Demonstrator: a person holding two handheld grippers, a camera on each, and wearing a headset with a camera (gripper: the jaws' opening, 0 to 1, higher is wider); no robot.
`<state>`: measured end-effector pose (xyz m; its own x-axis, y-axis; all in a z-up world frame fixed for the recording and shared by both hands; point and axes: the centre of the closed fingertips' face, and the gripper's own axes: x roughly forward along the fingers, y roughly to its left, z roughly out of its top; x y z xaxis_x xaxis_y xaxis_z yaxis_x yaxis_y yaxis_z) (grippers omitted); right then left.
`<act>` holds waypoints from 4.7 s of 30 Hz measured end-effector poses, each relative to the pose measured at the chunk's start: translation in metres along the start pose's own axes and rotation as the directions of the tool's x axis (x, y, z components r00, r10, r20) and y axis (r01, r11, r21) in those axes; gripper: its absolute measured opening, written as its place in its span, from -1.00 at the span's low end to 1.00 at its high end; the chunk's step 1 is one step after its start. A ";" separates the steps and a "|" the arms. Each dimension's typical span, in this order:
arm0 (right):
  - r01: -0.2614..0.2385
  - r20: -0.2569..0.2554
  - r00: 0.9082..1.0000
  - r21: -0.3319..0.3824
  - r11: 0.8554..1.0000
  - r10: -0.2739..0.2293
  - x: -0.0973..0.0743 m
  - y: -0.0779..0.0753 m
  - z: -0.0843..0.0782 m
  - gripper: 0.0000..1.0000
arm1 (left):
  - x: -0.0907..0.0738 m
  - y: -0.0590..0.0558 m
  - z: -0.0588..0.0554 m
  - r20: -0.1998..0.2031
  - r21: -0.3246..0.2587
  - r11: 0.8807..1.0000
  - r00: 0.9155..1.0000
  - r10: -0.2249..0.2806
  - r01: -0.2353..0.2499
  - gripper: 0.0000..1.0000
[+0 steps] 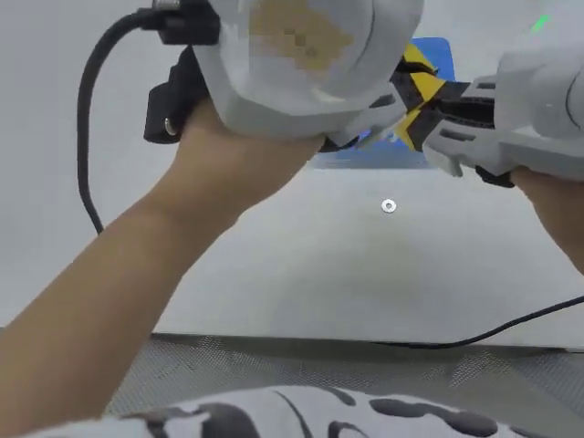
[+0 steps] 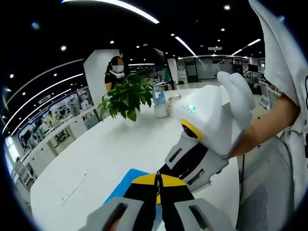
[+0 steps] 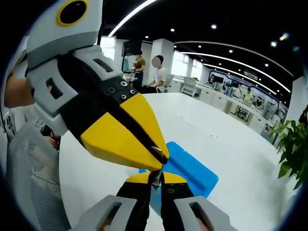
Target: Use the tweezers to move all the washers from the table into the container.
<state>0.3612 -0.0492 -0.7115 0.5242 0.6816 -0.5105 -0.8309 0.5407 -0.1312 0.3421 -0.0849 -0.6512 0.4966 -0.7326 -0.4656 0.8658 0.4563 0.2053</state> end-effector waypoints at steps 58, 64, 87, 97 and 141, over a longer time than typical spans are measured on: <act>0.032 -0.022 0.999 0.063 0.998 -0.030 0.046 -0.035 -0.020 -0.89 | 0.036 0.046 -0.035 -0.047 -0.069 0.997 0.998 0.044 -0.047 -1.00; 0.046 -0.002 0.999 0.027 0.999 -0.046 0.023 -0.021 -0.008 -0.89 | 0.015 0.030 -0.019 -0.008 -0.079 0.995 0.998 0.054 -0.055 -1.00; -0.012 -0.043 0.999 0.111 0.994 0.017 -0.005 0.029 -0.035 -0.82 | -0.004 -0.024 -0.030 -0.053 -0.080 0.997 0.998 -0.028 0.024 -1.00; -0.041 -0.090 0.995 0.122 0.992 0.053 0.000 0.041 -0.054 -0.84 | 0.004 -0.027 -0.047 -0.084 -0.146 0.989 0.996 -0.037 0.025 -1.00; -0.108 -0.149 0.982 0.087 0.990 0.120 -0.005 0.048 -0.060 -0.92 | 0.008 -0.050 -0.049 -0.140 -0.082 0.982 0.974 -0.180 0.170 -1.00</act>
<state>0.3076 -0.0558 -0.7664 0.3872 0.6605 -0.6433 -0.8631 0.5050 -0.0009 0.2997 -0.0882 -0.7074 0.3190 -0.7248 -0.6107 0.9295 0.3652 0.0520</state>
